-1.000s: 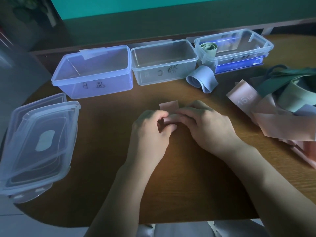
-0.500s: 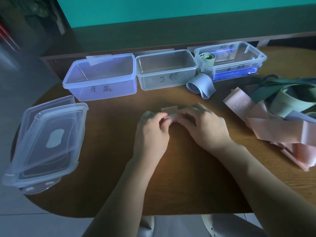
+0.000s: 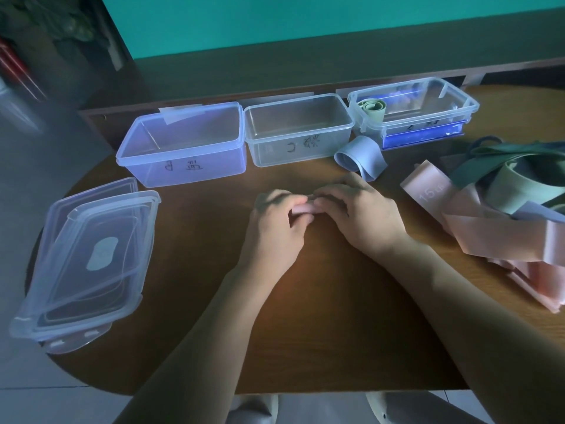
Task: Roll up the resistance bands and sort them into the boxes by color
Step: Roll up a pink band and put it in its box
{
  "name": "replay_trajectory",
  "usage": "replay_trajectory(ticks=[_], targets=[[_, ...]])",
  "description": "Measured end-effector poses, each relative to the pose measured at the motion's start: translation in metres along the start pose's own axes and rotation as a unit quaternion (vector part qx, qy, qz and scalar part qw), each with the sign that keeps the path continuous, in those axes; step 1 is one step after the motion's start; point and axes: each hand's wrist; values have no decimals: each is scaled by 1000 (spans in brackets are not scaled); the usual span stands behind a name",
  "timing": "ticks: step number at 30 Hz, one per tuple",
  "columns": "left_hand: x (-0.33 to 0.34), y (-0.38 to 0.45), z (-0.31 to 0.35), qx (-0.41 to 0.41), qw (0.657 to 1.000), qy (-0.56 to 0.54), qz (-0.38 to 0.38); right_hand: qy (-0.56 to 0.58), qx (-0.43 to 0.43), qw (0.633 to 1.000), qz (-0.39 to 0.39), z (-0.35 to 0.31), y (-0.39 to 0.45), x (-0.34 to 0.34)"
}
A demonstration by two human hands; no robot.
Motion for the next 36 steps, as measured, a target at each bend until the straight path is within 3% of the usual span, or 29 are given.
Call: replay_trajectory(ticks=[4, 11, 16, 23, 27, 30, 36], targets=[[3, 8, -7, 20, 1000, 10, 3, 39, -20, 999, -11, 0, 4, 1], [6, 17, -11, 24, 998, 57, 0, -18, -19, 999, -35, 4, 14, 3], [1, 22, -13, 55, 998, 14, 18, -27, -1, 998, -54, 4, 21, 3], [1, 33, -21, 11, 999, -6, -31, -49, -11, 998, -47, 4, 26, 5], [1, 41, -22, 17, 998, 14, -59, 15, -47, 998, -30, 10, 29, 6], [-2, 42, -22, -7, 996, -25, -82, 118, -10, 993, -9, 11, 29, -2], [-8, 41, -17, -97, 972, -198, -78, 361, 57, 930, -37, -5, 19, -14]])
Point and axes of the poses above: each hand's wrist, its own y-axis towards the middle knuckle, its own x-axis out of the palm, z = x × y, and after that the axes turned 3 degrees about x, right-handed
